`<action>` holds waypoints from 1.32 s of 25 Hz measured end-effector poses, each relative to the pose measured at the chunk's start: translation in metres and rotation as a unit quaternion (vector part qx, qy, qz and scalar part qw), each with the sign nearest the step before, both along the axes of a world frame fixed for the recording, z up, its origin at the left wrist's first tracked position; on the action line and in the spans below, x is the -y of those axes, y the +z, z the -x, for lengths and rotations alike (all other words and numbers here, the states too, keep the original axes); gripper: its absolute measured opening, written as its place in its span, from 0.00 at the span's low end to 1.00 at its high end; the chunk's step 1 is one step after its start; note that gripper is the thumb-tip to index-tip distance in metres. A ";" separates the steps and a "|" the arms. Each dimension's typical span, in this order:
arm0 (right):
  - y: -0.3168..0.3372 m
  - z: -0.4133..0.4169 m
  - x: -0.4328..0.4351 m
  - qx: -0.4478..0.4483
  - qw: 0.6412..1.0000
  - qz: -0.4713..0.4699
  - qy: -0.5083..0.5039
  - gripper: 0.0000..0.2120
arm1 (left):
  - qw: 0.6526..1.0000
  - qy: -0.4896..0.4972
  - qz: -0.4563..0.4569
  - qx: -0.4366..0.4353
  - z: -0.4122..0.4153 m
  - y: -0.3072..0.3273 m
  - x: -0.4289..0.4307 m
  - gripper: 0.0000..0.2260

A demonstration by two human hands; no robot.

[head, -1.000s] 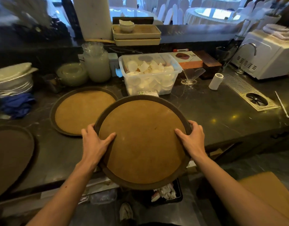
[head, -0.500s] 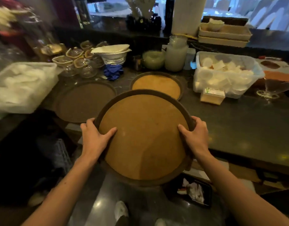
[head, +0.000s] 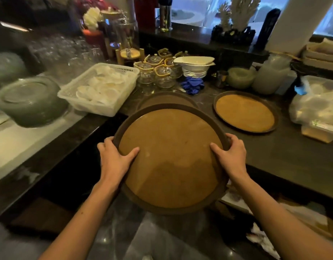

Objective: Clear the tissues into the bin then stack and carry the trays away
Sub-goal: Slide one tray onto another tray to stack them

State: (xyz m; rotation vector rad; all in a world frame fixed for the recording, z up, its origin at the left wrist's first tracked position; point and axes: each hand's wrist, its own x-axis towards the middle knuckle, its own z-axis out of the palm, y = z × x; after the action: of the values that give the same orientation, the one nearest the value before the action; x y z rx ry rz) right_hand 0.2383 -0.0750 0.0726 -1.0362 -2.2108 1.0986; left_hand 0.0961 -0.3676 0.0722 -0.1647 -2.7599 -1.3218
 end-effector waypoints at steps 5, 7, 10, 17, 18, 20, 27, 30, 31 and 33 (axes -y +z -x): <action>0.004 0.034 0.042 0.008 1.000 -0.004 0.001 0.32 | 1.000 0.002 -0.003 0.013 0.034 -0.001 0.042 0.39; 0.006 0.046 0.047 0.006 1.000 -0.010 0.001 0.32 | 1.000 0.003 -0.007 0.020 0.046 -0.004 0.047 0.39; 0.004 0.062 0.046 0.012 1.000 -0.007 -0.003 0.32 | 0.999 -0.001 -0.015 0.032 0.064 -0.007 0.044 0.40; -0.015 0.103 0.002 0.014 1.000 0.008 -0.014 0.32 | 0.999 -0.021 0.004 0.038 0.113 -0.014 -0.004 0.40; -0.017 0.111 -0.007 0.013 1.000 0.013 -0.013 0.32 | 0.999 -0.020 0.009 0.039 0.120 -0.015 -0.013 0.40; -0.022 0.127 -0.026 0.008 1.000 0.027 -0.014 0.31 | 0.999 -0.018 0.022 0.044 0.137 -0.016 -0.032 0.40; -0.049 0.167 -0.070 0.018 0.998 0.057 -0.024 0.29 | 0.997 -0.011 0.057 0.058 0.179 -0.032 -0.081 0.40; -0.056 0.180 -0.084 0.029 0.998 0.055 -0.026 0.29 | 0.996 -0.017 0.063 0.058 0.194 -0.041 -0.095 0.40; -0.059 0.184 -0.087 0.031 0.998 0.057 -0.028 0.29 | 0.996 -0.021 0.064 0.057 0.200 -0.044 -0.099 0.40; -0.065 0.194 -0.094 0.035 0.997 0.059 -0.036 0.30 | 0.996 -0.030 0.063 0.055 0.214 -0.051 -0.108 0.40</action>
State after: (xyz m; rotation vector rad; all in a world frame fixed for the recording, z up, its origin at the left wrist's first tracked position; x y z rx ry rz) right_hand 0.0440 0.0186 0.0080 -1.2122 -2.1665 1.1893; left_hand -0.1183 -0.2599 0.0210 -0.1886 -2.9549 -1.2035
